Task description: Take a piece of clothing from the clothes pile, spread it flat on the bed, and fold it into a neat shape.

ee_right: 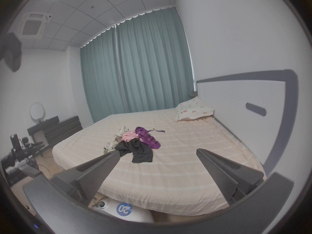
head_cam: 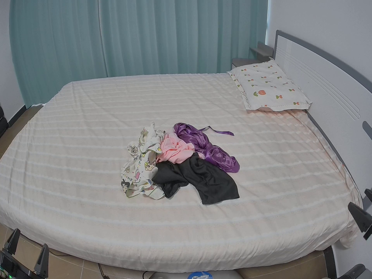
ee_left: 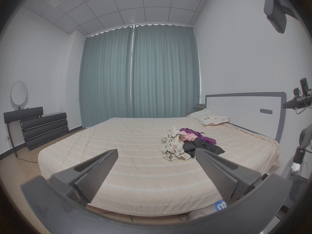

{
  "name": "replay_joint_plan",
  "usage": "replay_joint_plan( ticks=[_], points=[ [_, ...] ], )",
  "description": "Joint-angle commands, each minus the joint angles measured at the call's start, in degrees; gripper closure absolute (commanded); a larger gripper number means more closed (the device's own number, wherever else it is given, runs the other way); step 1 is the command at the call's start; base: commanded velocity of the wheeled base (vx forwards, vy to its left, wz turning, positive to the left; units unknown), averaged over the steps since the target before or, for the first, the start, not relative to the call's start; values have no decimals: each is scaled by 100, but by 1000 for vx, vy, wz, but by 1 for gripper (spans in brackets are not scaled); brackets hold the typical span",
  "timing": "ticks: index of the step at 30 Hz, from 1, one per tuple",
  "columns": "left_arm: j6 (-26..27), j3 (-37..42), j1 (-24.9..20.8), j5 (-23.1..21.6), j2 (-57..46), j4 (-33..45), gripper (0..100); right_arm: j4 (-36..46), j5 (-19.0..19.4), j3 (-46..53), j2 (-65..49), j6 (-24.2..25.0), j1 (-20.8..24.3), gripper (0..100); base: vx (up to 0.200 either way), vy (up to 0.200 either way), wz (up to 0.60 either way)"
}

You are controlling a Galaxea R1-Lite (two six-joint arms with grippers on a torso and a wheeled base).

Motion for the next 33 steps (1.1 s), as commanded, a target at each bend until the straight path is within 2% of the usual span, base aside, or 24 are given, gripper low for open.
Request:
replay_joint_plan(
  ticks=[1, 6, 11, 13, 15, 16, 18, 25, 33],
  points=[
    [44, 84, -21, -2, 53, 2, 0, -1898, 32, -747, 4657, 918, 1010, 0, 0, 0, 0],
    [35, 84, -21, -2, 62, 2, 0, -3277, -487, -1362, 6660, 1762, 1371, 0, 0, 0, 0],
    [35, 84, -21, -2, 53, 2, 0, -3945, -847, -1960, 7935, 2008, 1608, 0, 0, 0, 0],
    [26, 92, -21, -2, 53, 2, 0, -3972, -917, -2346, 8418, 2122, 1722, 0, 0, 0, 0],
    [26, 92, -21, -2, 53, 2, 0, -3972, -917, -2346, 8418, 2122, 1722, 0, 0, 0, 0],
    [26, 84, -21, -2, 53, 2, 0, -3928, -1049, -2900, 9007, 2307, 1837, 0, 0, 0, 0],
    [26, 92, -21, -2, 53, 2, 0, -3919, -1163, -3164, 9341, 2386, 1942, 0, 0, 0, 0],
    [18, 92, -4, -2, -17, 2, 0, -3901, -1225, -3972, 10317, 2430, 2118, 0, 0, 0, 0],
    [18, 92, -4, -2, -17, 2, 0, -3814, -1330, -4614, 10844, 2412, 2206, 0, 0, 0, 0]
  ],
)
